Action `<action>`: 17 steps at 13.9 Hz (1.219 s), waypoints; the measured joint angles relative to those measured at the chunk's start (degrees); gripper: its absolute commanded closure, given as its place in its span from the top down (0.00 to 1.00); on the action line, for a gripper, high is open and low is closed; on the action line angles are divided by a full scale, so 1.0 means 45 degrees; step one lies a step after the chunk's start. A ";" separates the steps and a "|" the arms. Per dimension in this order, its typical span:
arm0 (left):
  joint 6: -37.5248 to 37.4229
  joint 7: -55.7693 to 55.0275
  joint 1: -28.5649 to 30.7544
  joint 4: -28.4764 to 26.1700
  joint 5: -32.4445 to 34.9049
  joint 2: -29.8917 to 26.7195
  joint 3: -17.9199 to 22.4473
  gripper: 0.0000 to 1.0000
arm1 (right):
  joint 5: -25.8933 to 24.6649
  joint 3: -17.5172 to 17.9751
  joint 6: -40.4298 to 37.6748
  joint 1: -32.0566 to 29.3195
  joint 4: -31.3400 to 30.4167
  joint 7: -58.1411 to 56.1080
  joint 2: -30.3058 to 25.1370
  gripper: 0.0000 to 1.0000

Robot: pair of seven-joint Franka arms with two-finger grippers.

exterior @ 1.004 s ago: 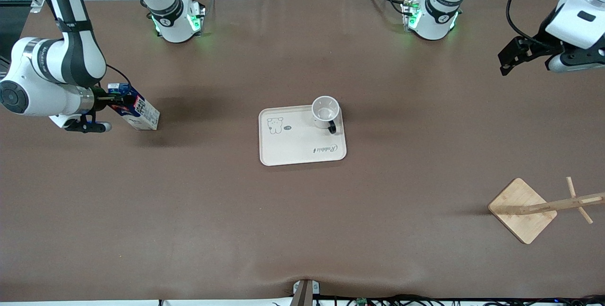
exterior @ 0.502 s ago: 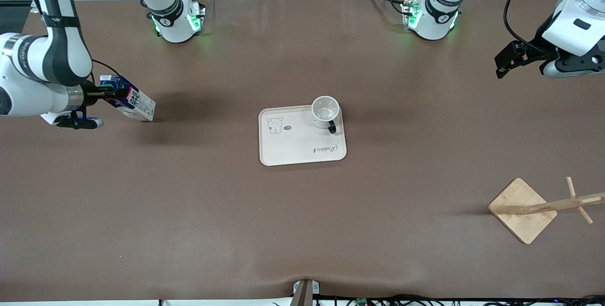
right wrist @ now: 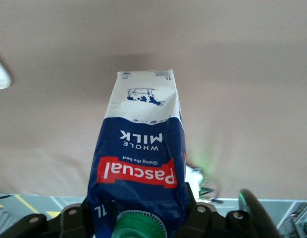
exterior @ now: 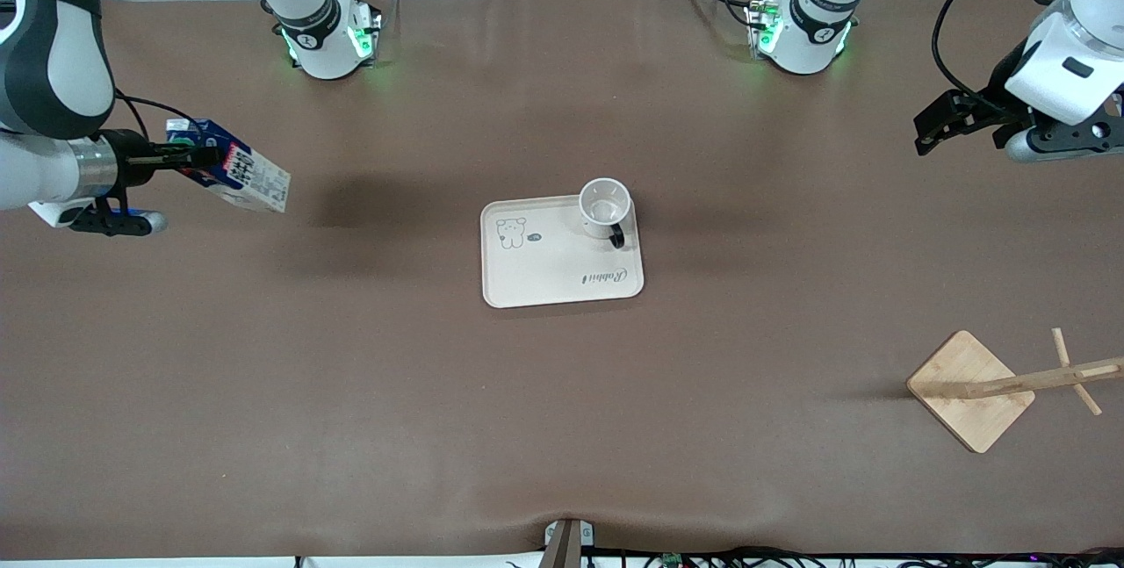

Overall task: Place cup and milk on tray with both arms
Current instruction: 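Carry the milk carton with the right gripper onto the tray beside the mug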

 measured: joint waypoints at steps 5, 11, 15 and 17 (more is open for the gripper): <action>-0.0132 -0.0001 0.0201 0.0293 -0.0007 0.0177 0.0013 1.00 | 0.2423 0.0079 -0.0100 0.2027 0.1067 0.3064 0.0850 0.27; -0.0351 0.0000 0.0599 0.0417 -0.0007 0.0198 0.0021 1.00 | 0.4784 0.0117 0.0140 0.4462 0.3839 0.6658 0.3139 0.27; -0.0769 0.0006 0.0918 0.0630 -0.0008 0.0197 0.0031 1.00 | 0.5391 0.0120 0.1387 0.5679 0.5469 0.6730 0.5122 0.27; -0.1240 -0.0031 0.0951 0.0696 -0.0008 0.0197 0.0031 1.00 | 0.5392 0.0116 0.2343 0.6320 0.5770 0.6759 0.5711 0.27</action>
